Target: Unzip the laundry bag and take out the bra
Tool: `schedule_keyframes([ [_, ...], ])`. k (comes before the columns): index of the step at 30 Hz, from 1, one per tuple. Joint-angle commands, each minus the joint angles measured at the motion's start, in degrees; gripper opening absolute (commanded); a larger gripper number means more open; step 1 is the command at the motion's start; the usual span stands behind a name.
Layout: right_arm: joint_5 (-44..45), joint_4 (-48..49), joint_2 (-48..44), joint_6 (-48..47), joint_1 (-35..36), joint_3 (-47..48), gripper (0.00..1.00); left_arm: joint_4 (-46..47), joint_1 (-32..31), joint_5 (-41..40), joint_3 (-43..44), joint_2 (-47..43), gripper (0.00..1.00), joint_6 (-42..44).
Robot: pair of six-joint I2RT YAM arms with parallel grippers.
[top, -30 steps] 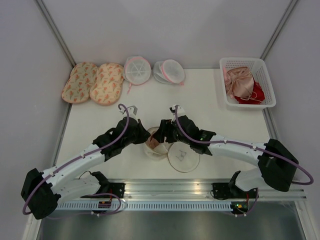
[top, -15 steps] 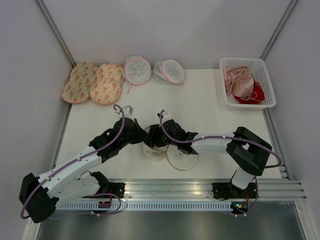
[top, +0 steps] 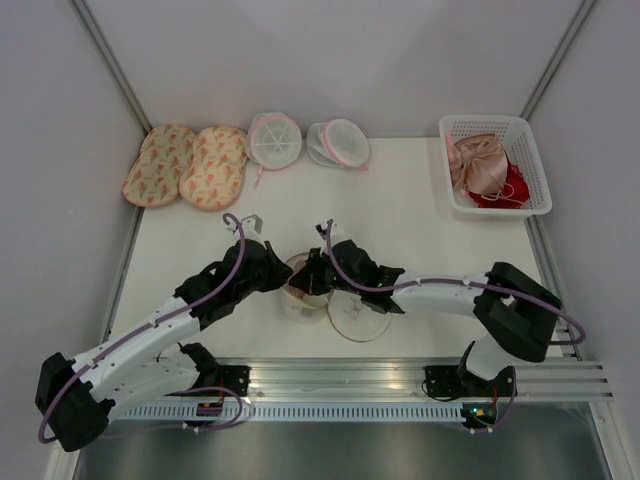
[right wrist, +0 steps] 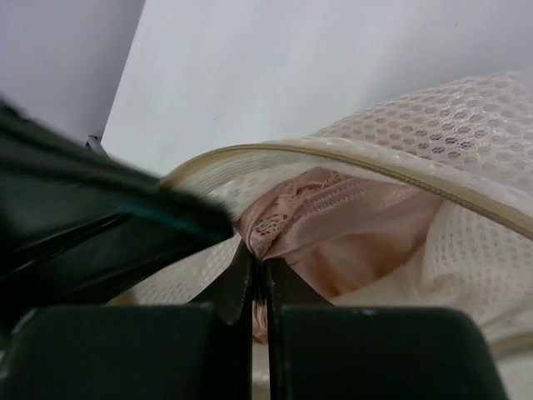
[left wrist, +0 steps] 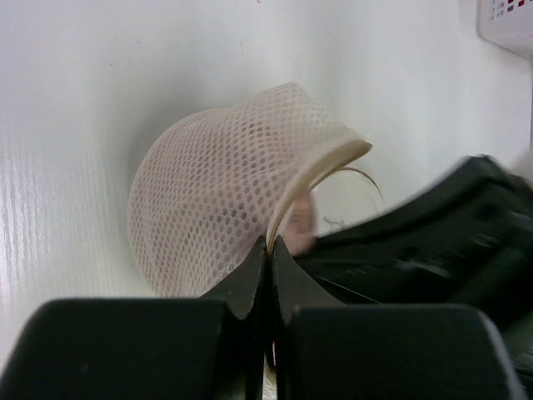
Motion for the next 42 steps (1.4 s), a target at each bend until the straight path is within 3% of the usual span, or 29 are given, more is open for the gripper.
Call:
schedule_keyframes([
  [1, 0.2, -4.5, -11.7, -4.3, 0.2, -1.3, 0.0, 0.6, 0.0, -0.9, -0.8, -0.6, 0.02, -1.5],
  [10, -7.9, -12.7, -24.9, -7.7, 0.3, -2.4, 0.0, 1.6, 0.1, -0.3, 0.3, 0.7, 0.02, -1.1],
  [15, -8.6, -5.3, -29.2, -8.0, 0.2, -4.8, 0.0, 2.1, 0.2, 1.2, 0.4, 1.8, 0.02, -1.6],
  [19, -2.0, 9.7, -29.0, -8.7, 0.2, -9.0, 0.01, 3.4, 0.1, 1.9, 0.1, 2.1, 0.02, -2.2],
  [26, 11.4, 12.8, -18.1, -16.4, 0.0, 1.3, 0.0, 4.0, 0.1, 3.9, 0.4, 1.8, 0.02, -2.6],
  [31, 25.5, 5.9, -13.1, -19.5, -1.8, 12.6, 0.01, 4.6, 0.0, 4.3, 0.2, 1.0, 0.02, -2.8],
  [33, 27.2, 2.0, -13.4, -19.1, -3.7, 14.4, 0.01, 4.6, 0.1, 3.8, -0.1, 0.7, 0.02, -2.6],
  [42, 38.1, -18.3, -12.6, -21.7, -22.2, 29.3, 0.0, 4.5, 0.1, 2.7, -1.6, -0.8, 0.02, -2.1],
])
